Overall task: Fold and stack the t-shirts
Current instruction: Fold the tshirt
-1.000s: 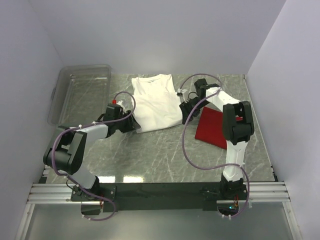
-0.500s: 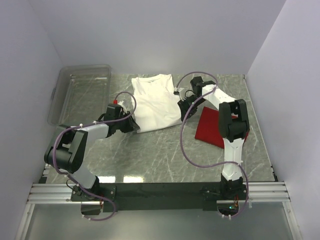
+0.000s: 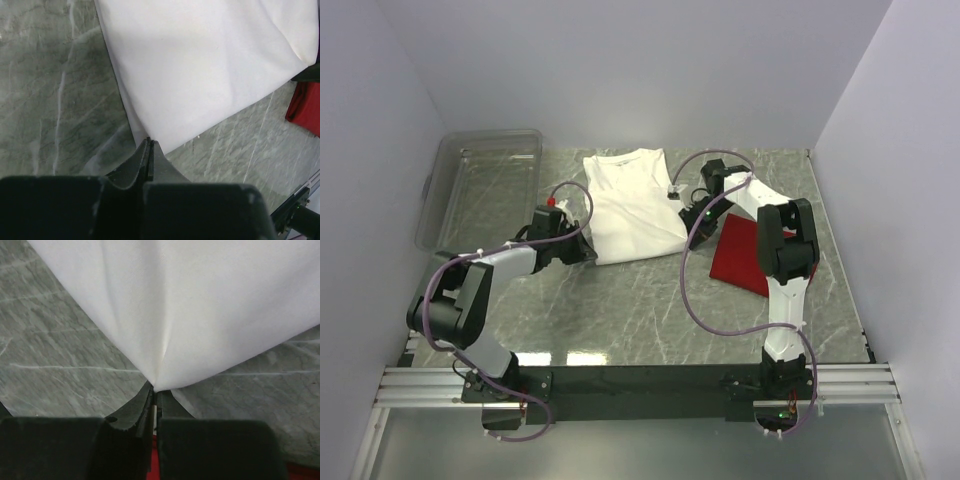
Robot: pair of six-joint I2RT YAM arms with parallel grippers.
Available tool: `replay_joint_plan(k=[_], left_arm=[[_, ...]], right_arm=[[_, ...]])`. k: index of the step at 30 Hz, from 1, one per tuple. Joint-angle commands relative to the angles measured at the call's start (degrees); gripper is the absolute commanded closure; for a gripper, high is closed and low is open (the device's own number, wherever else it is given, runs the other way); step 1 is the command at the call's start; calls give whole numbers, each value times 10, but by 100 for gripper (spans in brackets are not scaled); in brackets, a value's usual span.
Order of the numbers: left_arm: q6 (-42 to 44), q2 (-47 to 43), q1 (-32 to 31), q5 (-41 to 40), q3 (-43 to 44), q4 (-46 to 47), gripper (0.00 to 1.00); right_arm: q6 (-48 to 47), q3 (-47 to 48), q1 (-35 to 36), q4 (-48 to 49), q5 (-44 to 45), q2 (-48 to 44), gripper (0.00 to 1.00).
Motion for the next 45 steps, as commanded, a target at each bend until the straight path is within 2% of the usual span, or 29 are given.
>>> replay_joint_plan(k=[1, 10, 16, 17, 19, 22, 23, 25, 26, 30, 34, 35, 36, 37, 38, 39, 40, 42, 43, 45], left_arm=[[19, -37, -1, -7, 7, -13, 99], [12, -72, -1, -3, -30, -28, 99], [-3, -108, -1, 2, -79, -30, 99], [-5, -122, -1, 0, -87, -32, 99], [-9, -135, -1, 0, -105, -34, 99], [-11, -158, -1, -4, -122, -37, 99], [-12, -165, -1, -6, -125, -38, 99], [-11, -186, -1, -10, -129, -43, 99], [-10, -199, -1, -12, -128, -44, 99], [18, -242, -9, -26, -115, -63, 99], [78, -288, -62, -60, -83, -66, 93], [97, -303, -74, -82, -75, -69, 90], [117, -310, -87, -100, -60, -75, 83], [164, -317, -113, -113, -52, -77, 78], [191, -329, -124, -126, -47, -76, 72], [218, -334, -146, -130, -40, -71, 63], [273, -340, -155, -133, -40, -67, 58], [338, -347, -174, -129, -39, -61, 48], [412, -349, -188, -125, -43, -57, 47], [479, -348, -193, -96, -59, -53, 47]], right_arm=[[-32, 9, -2, -48, 23, -35, 99], [-55, -6, -2, -93, 32, -32, 99], [-65, -53, -2, -97, 29, -55, 93], [-66, -61, -2, -96, 34, -68, 88], [-67, -83, -2, -85, 45, -84, 84], [-72, -97, -2, -87, 43, -119, 71], [-75, -98, -1, -90, 40, -131, 61], [-78, -92, -1, -103, 34, -141, 50], [-79, -90, -2, -105, 34, -150, 38], [-86, -77, -1, -108, 36, -185, 36], [-112, -95, 1, -75, 26, -256, 35], [-123, -109, 1, -57, 18, -302, 35], [-148, -158, 2, -34, 3, -330, 33], [-164, -192, 1, 31, -7, -362, 30], [-182, -231, 1, 71, -16, -426, 13], [-209, -315, 1, 159, -29, -458, 11], [-214, -356, 1, 198, -25, -483, 11], [-304, -409, 9, 225, -22, -514, 11], [-332, -416, 14, 195, -26, -512, 13], [-435, -400, 14, 119, -49, -485, 23]])
